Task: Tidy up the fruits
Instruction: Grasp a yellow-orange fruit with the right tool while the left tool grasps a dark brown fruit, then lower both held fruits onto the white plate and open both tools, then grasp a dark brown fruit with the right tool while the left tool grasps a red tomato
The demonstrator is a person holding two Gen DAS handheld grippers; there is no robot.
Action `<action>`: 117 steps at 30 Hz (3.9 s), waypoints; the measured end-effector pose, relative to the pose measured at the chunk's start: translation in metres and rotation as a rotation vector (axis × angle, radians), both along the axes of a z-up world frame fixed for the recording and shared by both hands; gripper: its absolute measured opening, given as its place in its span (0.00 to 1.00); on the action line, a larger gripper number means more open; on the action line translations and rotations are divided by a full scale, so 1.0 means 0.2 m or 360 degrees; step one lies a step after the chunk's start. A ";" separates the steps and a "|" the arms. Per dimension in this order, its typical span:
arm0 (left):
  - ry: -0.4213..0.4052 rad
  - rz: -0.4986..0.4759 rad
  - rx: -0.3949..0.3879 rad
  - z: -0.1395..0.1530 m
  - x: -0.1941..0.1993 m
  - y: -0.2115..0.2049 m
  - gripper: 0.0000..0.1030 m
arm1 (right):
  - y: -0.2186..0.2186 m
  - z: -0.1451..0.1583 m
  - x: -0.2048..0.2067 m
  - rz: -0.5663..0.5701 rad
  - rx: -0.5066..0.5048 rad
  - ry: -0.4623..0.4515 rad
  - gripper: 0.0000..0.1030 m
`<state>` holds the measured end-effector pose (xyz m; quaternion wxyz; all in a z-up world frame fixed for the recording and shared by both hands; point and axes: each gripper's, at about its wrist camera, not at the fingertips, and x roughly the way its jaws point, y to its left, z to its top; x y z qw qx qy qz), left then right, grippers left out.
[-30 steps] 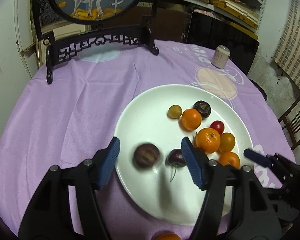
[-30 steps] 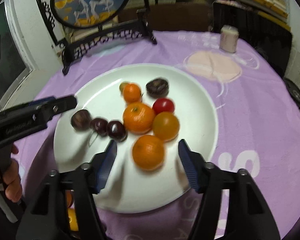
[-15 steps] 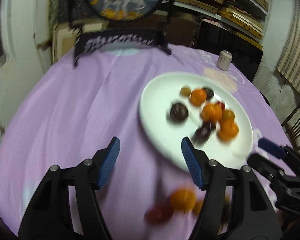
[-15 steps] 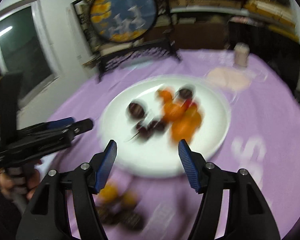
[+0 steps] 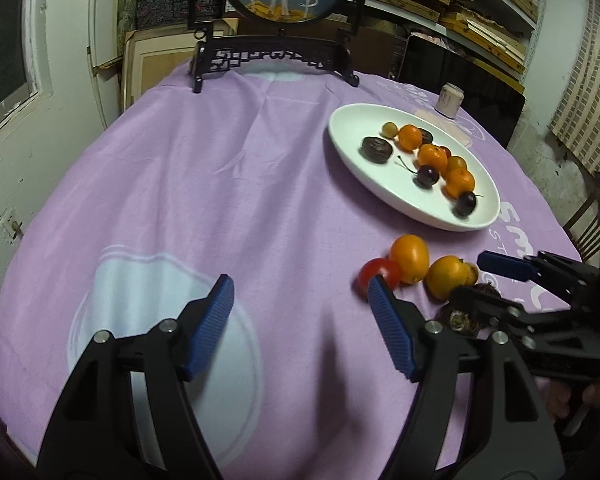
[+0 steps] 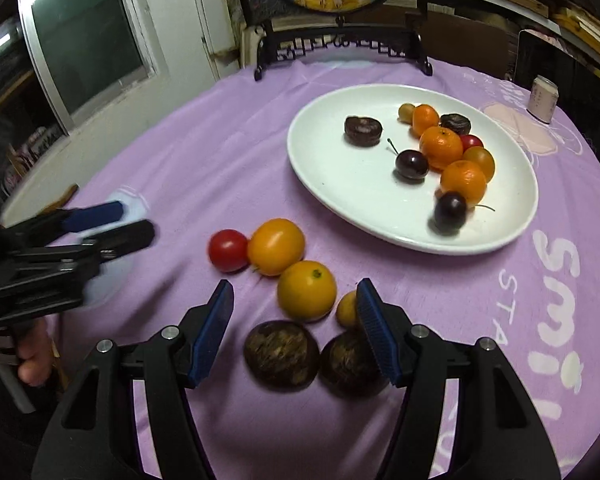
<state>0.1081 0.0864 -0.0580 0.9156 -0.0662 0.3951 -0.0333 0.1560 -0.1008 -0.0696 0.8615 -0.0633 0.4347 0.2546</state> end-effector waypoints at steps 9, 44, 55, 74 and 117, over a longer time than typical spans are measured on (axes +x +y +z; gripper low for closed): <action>-0.0002 -0.0020 -0.0021 0.03 -0.10 0.04 0.69 | 0.17 -0.08 0.08 0.0165 -0.0324 0.0016 0.40; 0.0206 -0.0537 0.0157 -0.19 0.02 -0.65 0.44 | -0.54 0.02 -0.21 -0.0295 0.0195 0.0086 0.35; 0.0110 -0.0390 0.0066 -0.05 -0.01 -0.44 0.44 | -0.49 0.03 -0.19 -0.0290 0.0169 0.0088 0.35; -0.0050 -0.0283 0.0092 0.31 0.74 -0.49 0.44 | -0.41 0.32 0.41 -0.0355 0.0043 -0.0106 0.35; -0.0040 -0.0099 -0.0024 0.09 0.54 -0.17 0.75 | -0.43 0.13 0.26 -0.0263 0.0265 -0.0094 0.57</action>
